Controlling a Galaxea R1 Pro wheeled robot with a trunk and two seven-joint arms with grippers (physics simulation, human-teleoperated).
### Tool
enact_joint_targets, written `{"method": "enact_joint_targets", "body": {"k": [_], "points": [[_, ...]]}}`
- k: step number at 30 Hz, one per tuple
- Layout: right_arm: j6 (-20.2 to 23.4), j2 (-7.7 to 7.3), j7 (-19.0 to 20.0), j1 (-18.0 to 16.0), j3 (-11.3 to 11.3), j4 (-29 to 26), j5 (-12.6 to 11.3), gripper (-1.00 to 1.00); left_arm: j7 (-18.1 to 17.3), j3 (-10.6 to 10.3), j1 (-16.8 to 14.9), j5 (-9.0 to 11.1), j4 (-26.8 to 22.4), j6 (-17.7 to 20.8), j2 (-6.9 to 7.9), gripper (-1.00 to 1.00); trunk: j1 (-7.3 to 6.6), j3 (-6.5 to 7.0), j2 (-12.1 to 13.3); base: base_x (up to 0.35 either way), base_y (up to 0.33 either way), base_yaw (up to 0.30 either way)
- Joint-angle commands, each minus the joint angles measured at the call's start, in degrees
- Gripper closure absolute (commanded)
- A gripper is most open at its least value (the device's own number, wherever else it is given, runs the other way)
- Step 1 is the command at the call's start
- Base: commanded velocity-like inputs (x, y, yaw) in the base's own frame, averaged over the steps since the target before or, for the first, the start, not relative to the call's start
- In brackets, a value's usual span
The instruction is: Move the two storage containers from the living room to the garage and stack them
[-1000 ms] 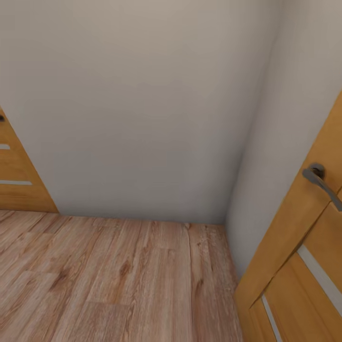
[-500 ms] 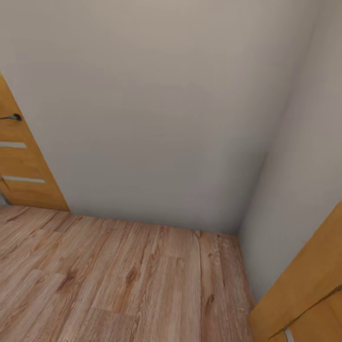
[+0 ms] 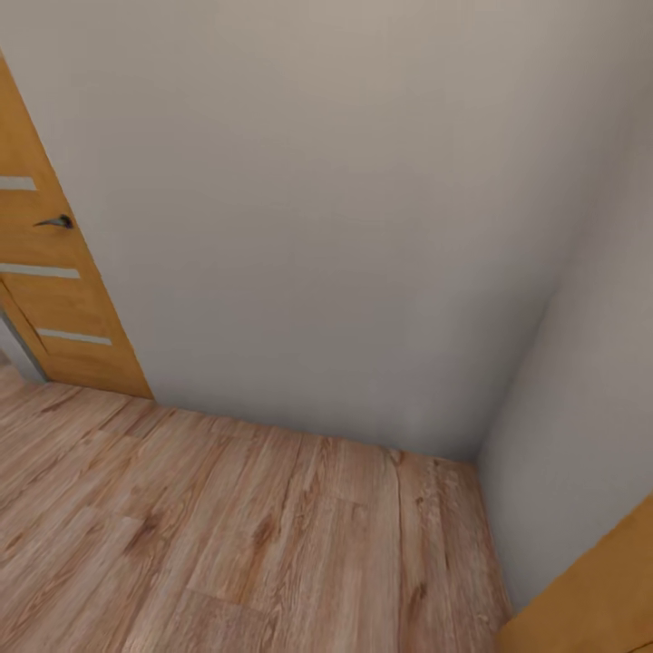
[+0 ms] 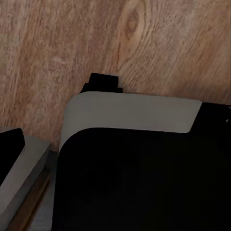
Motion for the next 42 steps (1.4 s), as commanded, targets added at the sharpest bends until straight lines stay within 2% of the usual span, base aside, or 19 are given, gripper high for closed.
{"method": "enact_joint_targets", "body": {"k": [1, 15, 42], "points": [[-0.28, 0.03, 0.01, -0.05, 0.48, 0.16, -0.49, -1.00, 0.10, -0.02, -0.03, 0.48, 0.06, -0.19, 0.02, -1.00, 0.03, -0.05, -0.02, 0.309, 0.000, 0.004], [-0.28, 0.03, -0.08, -0.05, 0.48, 0.16, -0.44, -1.00, 0.10, -0.03, -0.03, 0.51, 0.08, -0.19, 0.05, -1.00, 0.03, -0.05, -0.02, 0.320, 0.000, 0.028], [-0.28, 0.03, -0.08, -0.05, 0.48, 0.14, -0.43, -1.00, 0.10, -0.04, -0.03, 0.51, 0.07, -0.19, 0.05, -1.00, 0.03, -0.05, -0.02, 0.322, 0.000, 0.264]]}}
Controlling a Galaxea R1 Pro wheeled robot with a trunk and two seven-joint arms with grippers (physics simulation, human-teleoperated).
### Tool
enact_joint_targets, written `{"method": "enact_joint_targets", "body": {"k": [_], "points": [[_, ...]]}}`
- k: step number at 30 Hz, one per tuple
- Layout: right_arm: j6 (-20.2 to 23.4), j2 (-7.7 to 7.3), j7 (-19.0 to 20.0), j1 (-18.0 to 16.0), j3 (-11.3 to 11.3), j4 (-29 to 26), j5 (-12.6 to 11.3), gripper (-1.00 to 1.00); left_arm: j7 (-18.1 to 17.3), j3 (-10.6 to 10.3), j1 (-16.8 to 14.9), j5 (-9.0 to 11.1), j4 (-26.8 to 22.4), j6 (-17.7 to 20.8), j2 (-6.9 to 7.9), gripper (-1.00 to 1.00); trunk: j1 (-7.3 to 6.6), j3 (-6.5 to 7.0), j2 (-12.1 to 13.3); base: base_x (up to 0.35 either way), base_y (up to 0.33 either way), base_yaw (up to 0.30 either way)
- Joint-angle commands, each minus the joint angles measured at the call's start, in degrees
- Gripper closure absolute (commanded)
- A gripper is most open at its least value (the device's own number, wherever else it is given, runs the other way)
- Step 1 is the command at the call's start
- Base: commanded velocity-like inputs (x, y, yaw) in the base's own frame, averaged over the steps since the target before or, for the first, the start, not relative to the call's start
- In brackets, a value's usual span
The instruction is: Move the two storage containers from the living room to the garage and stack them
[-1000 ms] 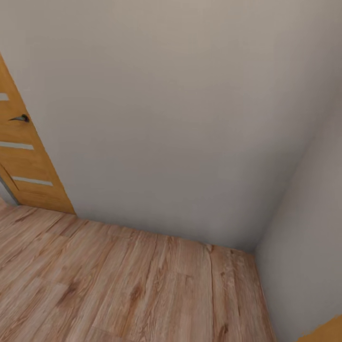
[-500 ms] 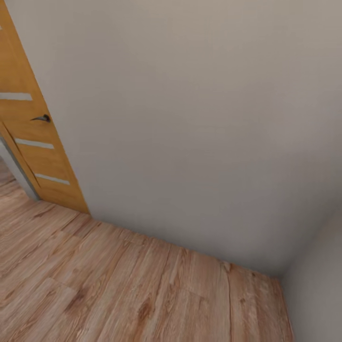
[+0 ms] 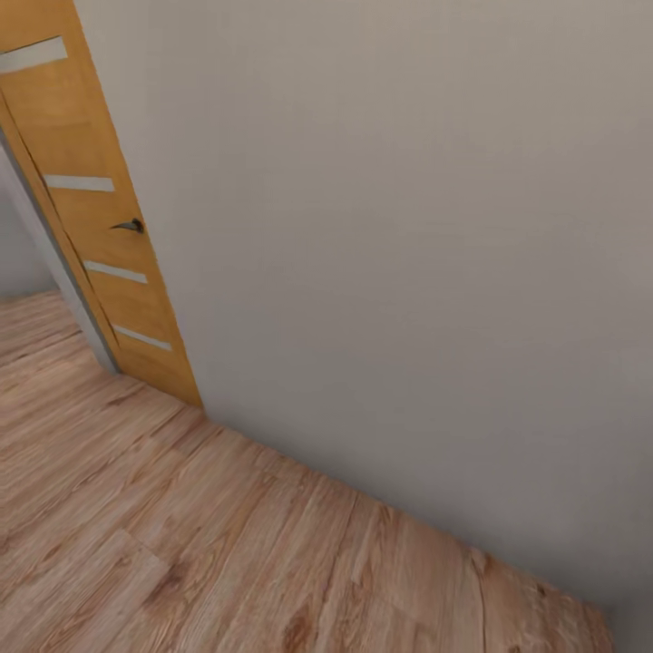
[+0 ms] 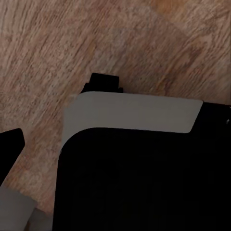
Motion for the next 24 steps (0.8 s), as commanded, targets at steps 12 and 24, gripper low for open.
{"method": "enact_joint_targets", "body": {"k": [12, 24], "points": [[-0.28, 0.03, 0.00, -0.04, 0.48, 0.15, -0.50, -1.00, 0.11, -0.01, -0.05, 0.43, 0.07, -0.20, -0.02, -1.00, 0.03, -0.05, -0.02, 0.322, 0.000, 0.270], [-0.28, 0.03, 0.00, -0.04, 0.48, 0.15, -0.50, -1.00, 0.11, -0.01, -0.05, 0.43, 0.07, -0.19, -0.02, -1.00, 0.03, -0.05, -0.02, 0.322, 0.000, 0.270]]}}
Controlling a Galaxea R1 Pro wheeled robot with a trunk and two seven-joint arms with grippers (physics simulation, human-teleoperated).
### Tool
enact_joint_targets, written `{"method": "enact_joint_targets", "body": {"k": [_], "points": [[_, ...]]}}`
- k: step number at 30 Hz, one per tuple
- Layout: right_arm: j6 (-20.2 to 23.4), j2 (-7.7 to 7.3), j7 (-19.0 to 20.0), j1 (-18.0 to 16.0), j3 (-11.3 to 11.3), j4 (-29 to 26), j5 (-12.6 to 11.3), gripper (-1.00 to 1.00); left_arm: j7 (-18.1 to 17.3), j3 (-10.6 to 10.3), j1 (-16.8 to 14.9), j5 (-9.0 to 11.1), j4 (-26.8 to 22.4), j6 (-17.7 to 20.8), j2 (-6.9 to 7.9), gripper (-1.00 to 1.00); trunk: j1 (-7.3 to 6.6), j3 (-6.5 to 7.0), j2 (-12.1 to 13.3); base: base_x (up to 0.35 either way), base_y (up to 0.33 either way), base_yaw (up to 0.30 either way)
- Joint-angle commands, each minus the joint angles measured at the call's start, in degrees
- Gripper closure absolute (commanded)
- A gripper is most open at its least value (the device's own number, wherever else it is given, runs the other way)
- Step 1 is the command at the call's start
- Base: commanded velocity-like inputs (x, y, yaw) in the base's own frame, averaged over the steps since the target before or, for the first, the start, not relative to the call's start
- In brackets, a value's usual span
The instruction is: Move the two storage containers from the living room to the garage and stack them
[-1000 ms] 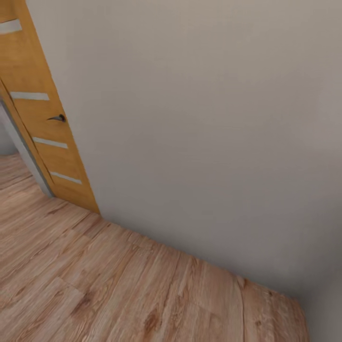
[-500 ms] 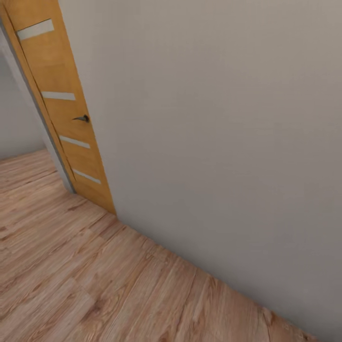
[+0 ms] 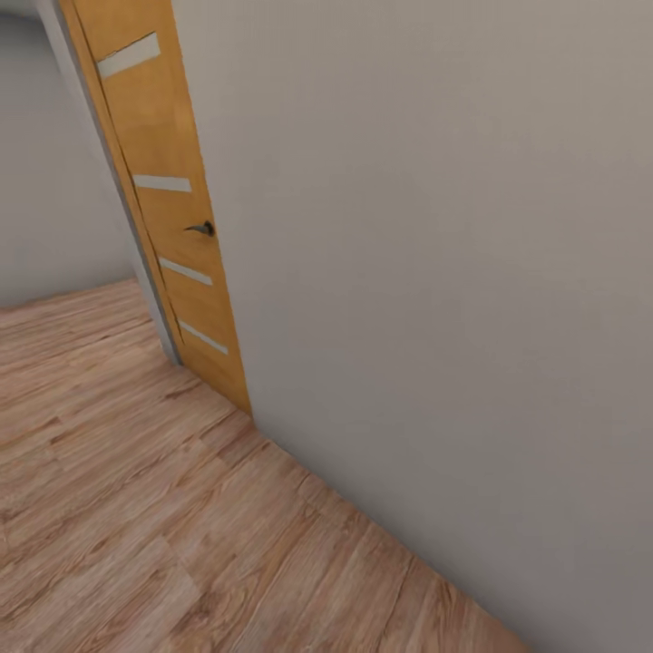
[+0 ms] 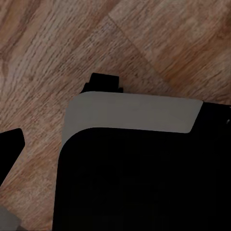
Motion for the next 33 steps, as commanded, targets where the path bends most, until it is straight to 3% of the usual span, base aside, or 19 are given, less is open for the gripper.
{"method": "enact_joint_targets", "body": {"k": [1, 33], "points": [[-0.28, 0.03, 0.00, -0.04, 0.48, 0.14, -0.50, -1.00, 0.11, -0.03, -0.05, 0.43, 0.07, -0.19, -0.02, -1.00, 0.03, -0.05, -0.02, 0.322, 0.000, 0.270], [-0.28, 0.71, 0.09, -0.04, 0.39, 0.14, -0.60, -1.00, 0.11, -0.04, -0.05, 0.51, 0.13, -0.20, 0.24, -1.00, 0.03, -0.05, -0.02, 0.310, 0.000, 0.270]]}}
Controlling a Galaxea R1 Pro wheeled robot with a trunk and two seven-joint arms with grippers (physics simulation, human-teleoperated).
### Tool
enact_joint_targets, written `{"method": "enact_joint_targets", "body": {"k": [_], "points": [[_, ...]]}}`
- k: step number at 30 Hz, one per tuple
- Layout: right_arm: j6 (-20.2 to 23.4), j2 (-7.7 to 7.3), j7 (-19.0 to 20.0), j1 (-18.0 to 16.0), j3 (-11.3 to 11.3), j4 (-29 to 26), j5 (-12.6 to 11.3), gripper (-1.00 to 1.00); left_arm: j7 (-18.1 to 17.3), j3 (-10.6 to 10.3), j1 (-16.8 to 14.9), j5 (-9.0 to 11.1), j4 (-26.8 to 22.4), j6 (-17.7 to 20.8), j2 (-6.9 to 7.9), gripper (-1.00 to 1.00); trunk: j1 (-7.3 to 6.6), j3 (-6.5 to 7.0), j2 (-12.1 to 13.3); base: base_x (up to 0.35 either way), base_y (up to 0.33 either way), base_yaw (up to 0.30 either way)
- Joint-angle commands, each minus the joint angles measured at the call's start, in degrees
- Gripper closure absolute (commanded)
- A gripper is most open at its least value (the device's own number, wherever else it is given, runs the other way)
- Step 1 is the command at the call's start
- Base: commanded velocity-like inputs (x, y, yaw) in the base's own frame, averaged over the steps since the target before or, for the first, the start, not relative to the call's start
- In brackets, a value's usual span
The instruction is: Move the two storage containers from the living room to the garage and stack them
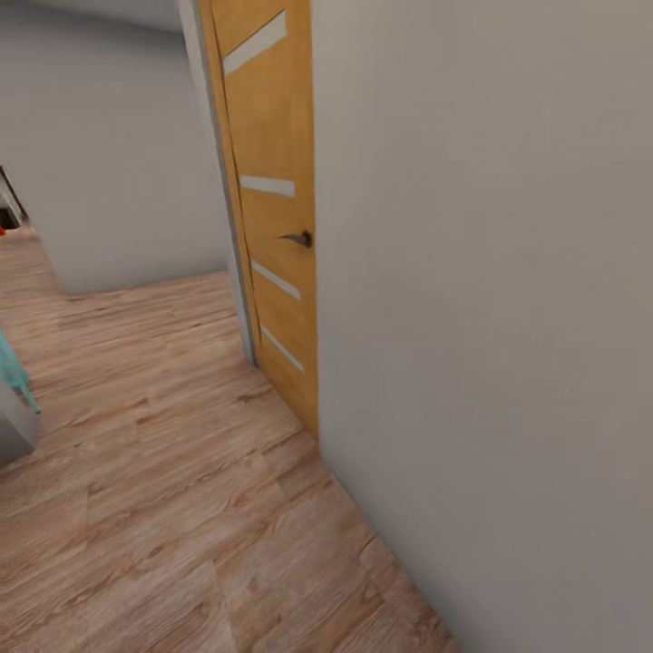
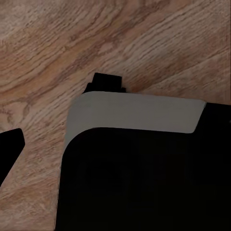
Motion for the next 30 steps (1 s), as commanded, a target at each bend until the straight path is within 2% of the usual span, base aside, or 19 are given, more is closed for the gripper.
{"method": "enact_joint_targets", "body": {"k": [1, 14, 20, 30], "points": [[-0.31, 0.05, -0.05, -0.06, 0.48, 0.18, -0.48, -1.00, 0.05, -0.04, -0.04, 0.42, 0.06, -0.18, 0.06, -1.00, 0.03, -0.05, -0.02, 0.292, 0.000, 0.270], [-0.31, 0.17, -0.05, -0.06, 0.49, 0.18, -0.48, -1.00, 0.05, -0.02, -0.04, 0.42, 0.06, -0.26, 0.25, -1.00, 0.03, -0.05, -0.02, 0.273, 0.000, 0.270], [-0.31, 0.22, -0.05, -0.06, 0.48, 0.18, -0.49, -1.00, 0.05, -0.02, -0.04, 0.42, 0.06, -0.27, 0.49, -1.00, 0.03, -0.05, -0.02, 0.034, 0.000, 0.133], [-0.31, 0.24, -0.05, -0.06, 0.48, 0.18, -0.48, -1.00, 0.05, -0.02, -0.04, 0.42, 0.06, -0.27, 0.52, -1.00, 0.03, -0.05, -0.02, 0.001, 0.000, 0.259]]}}
